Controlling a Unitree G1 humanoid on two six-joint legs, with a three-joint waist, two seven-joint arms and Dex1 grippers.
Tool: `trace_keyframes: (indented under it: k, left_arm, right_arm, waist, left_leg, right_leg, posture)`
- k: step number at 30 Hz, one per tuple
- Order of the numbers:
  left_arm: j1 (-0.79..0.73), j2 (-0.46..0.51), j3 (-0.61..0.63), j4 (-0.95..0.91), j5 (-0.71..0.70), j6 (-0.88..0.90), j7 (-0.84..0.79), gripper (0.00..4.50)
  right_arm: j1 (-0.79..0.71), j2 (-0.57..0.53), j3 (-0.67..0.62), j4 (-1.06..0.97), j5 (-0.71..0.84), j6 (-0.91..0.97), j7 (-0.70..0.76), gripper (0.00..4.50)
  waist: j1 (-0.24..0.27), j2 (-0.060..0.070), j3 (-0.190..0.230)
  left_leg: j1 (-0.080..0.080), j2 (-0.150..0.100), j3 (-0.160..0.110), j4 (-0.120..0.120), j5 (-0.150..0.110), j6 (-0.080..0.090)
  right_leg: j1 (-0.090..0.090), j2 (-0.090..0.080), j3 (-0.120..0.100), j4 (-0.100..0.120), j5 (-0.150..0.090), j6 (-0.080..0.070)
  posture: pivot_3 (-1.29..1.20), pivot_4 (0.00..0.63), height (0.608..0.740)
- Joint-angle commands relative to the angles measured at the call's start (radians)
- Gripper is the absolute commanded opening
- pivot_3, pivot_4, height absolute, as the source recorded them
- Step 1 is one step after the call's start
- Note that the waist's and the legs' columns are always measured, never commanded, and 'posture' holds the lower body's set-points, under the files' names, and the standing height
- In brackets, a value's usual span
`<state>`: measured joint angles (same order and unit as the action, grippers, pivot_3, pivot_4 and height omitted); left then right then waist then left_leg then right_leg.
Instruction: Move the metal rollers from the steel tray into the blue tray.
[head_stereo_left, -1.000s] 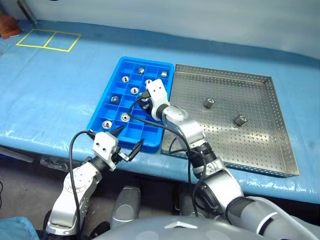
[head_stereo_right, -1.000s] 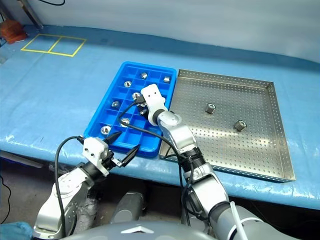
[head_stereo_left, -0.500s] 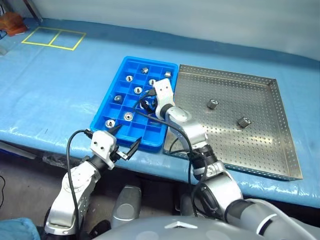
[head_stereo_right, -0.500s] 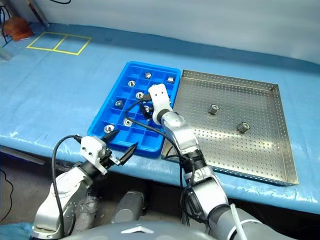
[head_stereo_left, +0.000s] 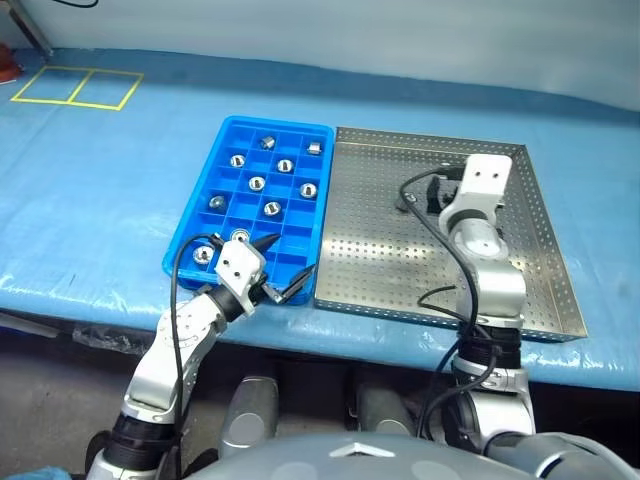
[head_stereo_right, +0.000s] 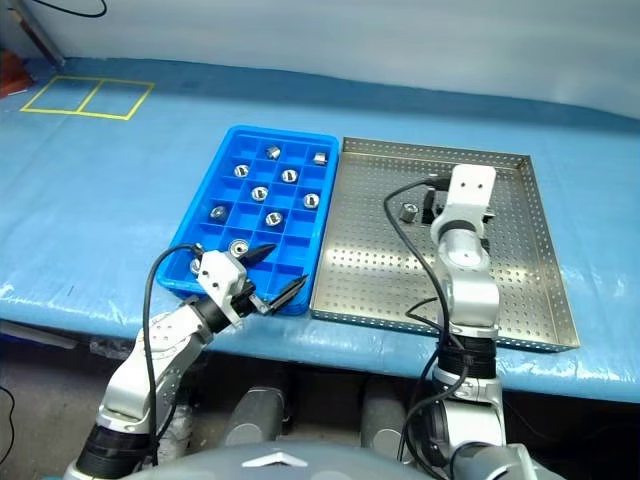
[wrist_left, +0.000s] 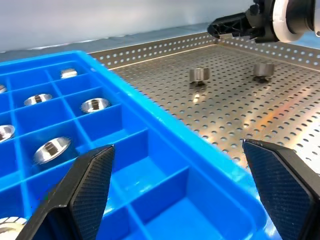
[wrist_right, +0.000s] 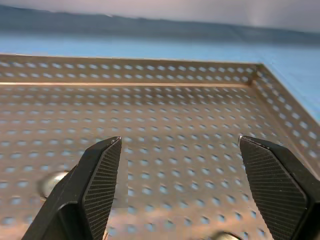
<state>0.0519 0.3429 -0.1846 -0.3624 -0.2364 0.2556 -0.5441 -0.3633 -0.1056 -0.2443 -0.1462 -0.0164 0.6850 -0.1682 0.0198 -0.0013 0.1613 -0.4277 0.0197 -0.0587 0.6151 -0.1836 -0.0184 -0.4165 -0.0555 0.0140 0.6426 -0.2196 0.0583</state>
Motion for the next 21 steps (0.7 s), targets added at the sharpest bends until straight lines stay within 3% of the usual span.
trace_keyframes:
  k: [1, 6, 19, 21]
  left_arm:
    - [-0.016, -0.002, -0.009, -0.003, 0.004, -0.013, -0.013, 4.5]
    - [-0.037, -0.001, -0.017, 0.004, 0.009, -0.009, -0.019, 4.5]
    - [-0.047, 0.004, -0.041, -0.004, 0.016, 0.006, -0.026, 4.5]
    - [-0.046, 0.001, -0.041, -0.005, 0.018, 0.007, -0.026, 4.5]
  right_arm:
    - [0.009, 0.008, -0.034, -0.031, 0.008, -0.007, -0.027, 3.95]
    - [0.018, 0.075, -0.123, 0.013, 0.084, -0.012, -0.057, 3.95]
    - [0.041, 0.1, -0.125, 0.098, 0.12, -0.053, -0.073, 3.95]
    - [0.041, 0.099, -0.124, 0.107, 0.123, -0.057, -0.074, 3.54]
  waist:
    - [-0.01, 0.0, 0.0]
    - [-0.027, 0.0, 0.0]
    - [-0.031, 0.0, 0.0]
    - [-0.031, 0.0, 0.0]
  left_leg:
    - [0.0, 0.0, 0.0, 0.0, 0.0, 0.0]
    - [0.001, 0.0, 0.0, 0.001, 0.0, 0.0]
    - [0.001, 0.0, 0.0, 0.002, 0.0, 0.0]
    - [0.001, 0.0, 0.0, 0.002, 0.0, 0.0]
  right_leg:
    - [0.0, 0.0, 0.0, 0.0, 0.0, 0.0]
    - [0.001, 0.0, 0.0, 0.001, 0.0, 0.0]
    - [0.002, 0.0, 0.001, 0.001, 0.001, 0.001]
    - [0.002, 0.0, 0.001, 0.001, 0.001, 0.001]
  posture:
    - [0.09, 0.15, 0.74]
    - [0.08, 0.15, 0.74]
    - [0.09, 0.15, 0.74]
    - [0.09, 0.15, 0.74]
